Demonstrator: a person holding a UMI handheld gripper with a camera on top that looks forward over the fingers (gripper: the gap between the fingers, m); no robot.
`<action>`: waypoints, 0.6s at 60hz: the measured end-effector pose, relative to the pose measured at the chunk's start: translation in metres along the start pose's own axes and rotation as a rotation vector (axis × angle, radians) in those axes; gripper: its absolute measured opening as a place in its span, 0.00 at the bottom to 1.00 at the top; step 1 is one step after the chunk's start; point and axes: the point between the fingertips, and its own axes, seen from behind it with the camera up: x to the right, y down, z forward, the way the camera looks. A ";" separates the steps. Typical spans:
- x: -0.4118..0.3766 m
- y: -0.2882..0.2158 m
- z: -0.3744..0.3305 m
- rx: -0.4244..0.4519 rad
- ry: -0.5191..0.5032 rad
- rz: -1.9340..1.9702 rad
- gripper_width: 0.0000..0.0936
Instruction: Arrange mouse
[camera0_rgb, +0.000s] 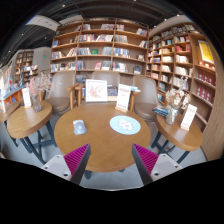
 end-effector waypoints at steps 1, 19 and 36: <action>-0.004 0.002 0.001 -0.003 -0.004 -0.002 0.91; -0.075 0.023 0.020 -0.012 -0.063 -0.022 0.91; -0.136 0.022 0.047 0.017 -0.104 -0.026 0.91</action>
